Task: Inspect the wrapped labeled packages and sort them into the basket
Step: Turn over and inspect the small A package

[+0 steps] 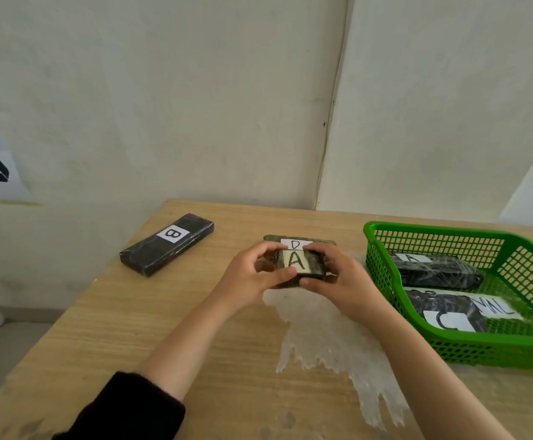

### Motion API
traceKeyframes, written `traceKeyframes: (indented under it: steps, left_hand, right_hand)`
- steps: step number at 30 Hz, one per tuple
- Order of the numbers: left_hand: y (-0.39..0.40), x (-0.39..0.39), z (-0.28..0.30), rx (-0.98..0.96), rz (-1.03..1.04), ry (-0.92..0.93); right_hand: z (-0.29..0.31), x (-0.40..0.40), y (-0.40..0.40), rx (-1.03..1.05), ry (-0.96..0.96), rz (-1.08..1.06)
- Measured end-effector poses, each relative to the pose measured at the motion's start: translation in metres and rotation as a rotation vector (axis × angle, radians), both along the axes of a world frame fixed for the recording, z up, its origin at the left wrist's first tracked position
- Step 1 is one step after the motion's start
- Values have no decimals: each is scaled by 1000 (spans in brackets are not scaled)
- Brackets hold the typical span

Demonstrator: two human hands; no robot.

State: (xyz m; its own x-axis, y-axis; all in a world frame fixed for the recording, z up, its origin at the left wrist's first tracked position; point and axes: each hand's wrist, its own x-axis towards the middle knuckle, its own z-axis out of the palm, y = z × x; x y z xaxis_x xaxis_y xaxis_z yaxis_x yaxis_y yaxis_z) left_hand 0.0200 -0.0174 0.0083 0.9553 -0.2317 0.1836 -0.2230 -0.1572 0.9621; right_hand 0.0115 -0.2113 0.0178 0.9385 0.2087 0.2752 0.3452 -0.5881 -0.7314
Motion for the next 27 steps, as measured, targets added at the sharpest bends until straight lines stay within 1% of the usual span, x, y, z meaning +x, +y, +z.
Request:
traceKeyframes:
  steps: [4, 7, 9, 11, 14, 19, 23, 25, 27]
  left_hand:
    - [-7, 35, -14, -50, 68, 70]
    - [-16, 52, -33, 86, 279, 33]
    - [-22, 55, -45, 104, 376, 26]
    - [-26, 57, -57, 104, 393, 1]
    - [-28, 57, -62, 148, 344, -36]
    - [-30, 56, -64, 214, 322, -92]
    - [-28, 47, -55, 190, 301, -96]
    - [-13, 44, -44, 261, 324, -156]
    - [19, 44, -34, 316, 432, -254]
  right_hand:
    - [-15, 36, 0, -11, 10, -78]
    - [-36, 52, 2, 71, 44, -171]
    - [-49, 55, 3, 76, 79, -227]
    - [-59, 57, 2, 46, 101, -262]
    - [-65, 59, -1, 6, 101, -296]
    - [-66, 59, 1, 62, 129, -339]
    - [-64, 53, 1, 99, 150, -365]
    - [-58, 47, 2, 109, 173, -369]
    - [-52, 42, 3, 67, 160, -369]
